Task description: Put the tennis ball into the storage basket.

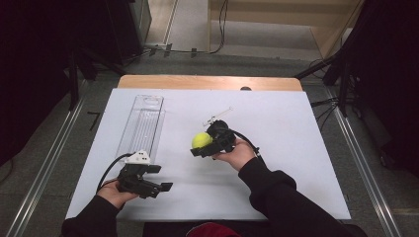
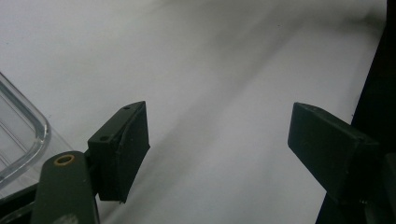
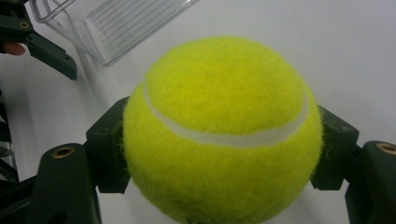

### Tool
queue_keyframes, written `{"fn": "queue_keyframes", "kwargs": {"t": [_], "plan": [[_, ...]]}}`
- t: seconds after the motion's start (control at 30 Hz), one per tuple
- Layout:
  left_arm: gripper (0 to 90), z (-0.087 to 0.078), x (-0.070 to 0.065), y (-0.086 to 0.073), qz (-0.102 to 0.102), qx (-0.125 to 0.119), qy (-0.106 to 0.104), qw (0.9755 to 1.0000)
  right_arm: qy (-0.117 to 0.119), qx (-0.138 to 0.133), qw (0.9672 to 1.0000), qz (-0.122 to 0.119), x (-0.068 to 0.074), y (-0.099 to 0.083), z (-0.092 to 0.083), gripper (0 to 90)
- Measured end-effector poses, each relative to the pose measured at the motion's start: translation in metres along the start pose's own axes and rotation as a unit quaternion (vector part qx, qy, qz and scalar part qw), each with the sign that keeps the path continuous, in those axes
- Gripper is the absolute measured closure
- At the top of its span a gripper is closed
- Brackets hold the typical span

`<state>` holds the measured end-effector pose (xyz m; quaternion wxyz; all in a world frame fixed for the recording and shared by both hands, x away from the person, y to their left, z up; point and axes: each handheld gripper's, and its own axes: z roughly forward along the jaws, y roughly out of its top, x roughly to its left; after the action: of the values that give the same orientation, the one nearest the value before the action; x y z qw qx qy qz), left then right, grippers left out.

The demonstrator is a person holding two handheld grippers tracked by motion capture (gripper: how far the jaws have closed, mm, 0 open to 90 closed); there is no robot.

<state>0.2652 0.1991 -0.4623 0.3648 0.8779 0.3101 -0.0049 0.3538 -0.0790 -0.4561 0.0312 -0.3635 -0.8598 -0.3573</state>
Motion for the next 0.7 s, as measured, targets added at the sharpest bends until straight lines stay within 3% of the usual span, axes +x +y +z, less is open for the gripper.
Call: {"fn": "queue_keyframes", "kwargs": {"t": [0.7], "plan": [[21.6,0.0,0.001,0.0,-0.002,-0.002,0.001,1.0,0.009,-0.009,0.9998,-0.012,0.01,0.019,0.013,22.8]]}}
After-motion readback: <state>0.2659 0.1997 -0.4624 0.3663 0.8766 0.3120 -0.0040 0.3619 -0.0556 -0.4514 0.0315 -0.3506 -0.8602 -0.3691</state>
